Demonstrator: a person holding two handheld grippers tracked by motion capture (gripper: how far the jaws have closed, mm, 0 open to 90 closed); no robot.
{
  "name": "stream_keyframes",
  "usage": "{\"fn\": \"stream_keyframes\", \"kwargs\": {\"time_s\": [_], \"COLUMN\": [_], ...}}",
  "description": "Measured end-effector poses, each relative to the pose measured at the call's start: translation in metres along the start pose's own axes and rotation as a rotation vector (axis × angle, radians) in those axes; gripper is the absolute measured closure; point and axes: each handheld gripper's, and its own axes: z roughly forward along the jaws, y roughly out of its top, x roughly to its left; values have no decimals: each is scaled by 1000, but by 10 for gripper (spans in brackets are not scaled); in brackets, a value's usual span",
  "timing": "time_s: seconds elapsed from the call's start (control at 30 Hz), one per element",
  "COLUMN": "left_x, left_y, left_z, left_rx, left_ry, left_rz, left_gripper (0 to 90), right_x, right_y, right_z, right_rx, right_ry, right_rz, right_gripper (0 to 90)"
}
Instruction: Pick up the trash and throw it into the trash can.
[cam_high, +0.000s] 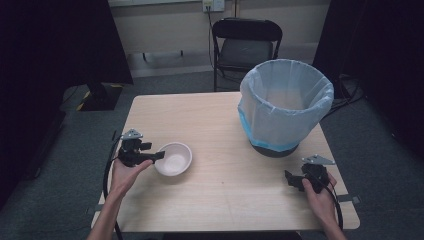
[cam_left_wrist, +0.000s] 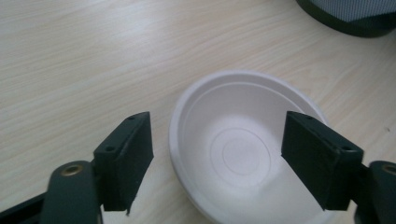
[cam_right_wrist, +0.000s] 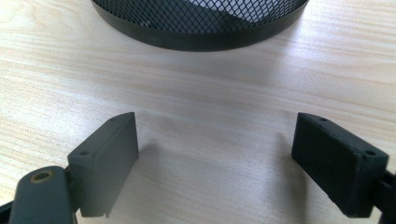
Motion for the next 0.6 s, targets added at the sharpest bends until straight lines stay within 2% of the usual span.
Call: {"fn": "stream_keyframes", "kwargs": {"time_s": [0.03, 0.07, 0.1, 0.17, 0.23, 0.3, 0.33, 0.4, 0.47, 0.6], "left_x": [4, 4, 9, 11, 12, 14, 14, 19, 24, 26], "left_y": [-1, -1, -4, -5, -5, -6, -6, -8, -11, -15], "left_z": [7, 7, 14, 19, 22, 26, 26, 34, 38, 48], "left_rx": [6, 6, 24, 31, 41, 45, 45, 81, 106, 141], "left_ry": [0, 0, -14, -24, -15, -21, -21, -12, -23, -47], "left_rz": [-24, -24, -52, -59, -50, -74, -74, -94, -111, -126], "left_gripper": [257, 262, 261, 287, 329, 351, 349, 351, 372, 357], "right_x": [0, 0, 0, 0, 0, 0, 0, 0, 0, 0], "right_y": [0, 0, 0, 0, 0, 0, 0, 0, 0, 0], "right_z": [0, 0, 0, 0, 0, 0, 0, 0, 0, 0], "right_rx": [0, 0, 0, 0, 0, 0, 0, 0, 0, 0], "right_ry": [0, 0, 0, 0, 0, 0, 0, 0, 0, 0], "right_rz": [0, 0, 0, 0, 0, 0, 0, 0, 0, 0], "right_gripper": [139, 139, 139, 139, 139, 139, 139, 139, 139, 139]}}
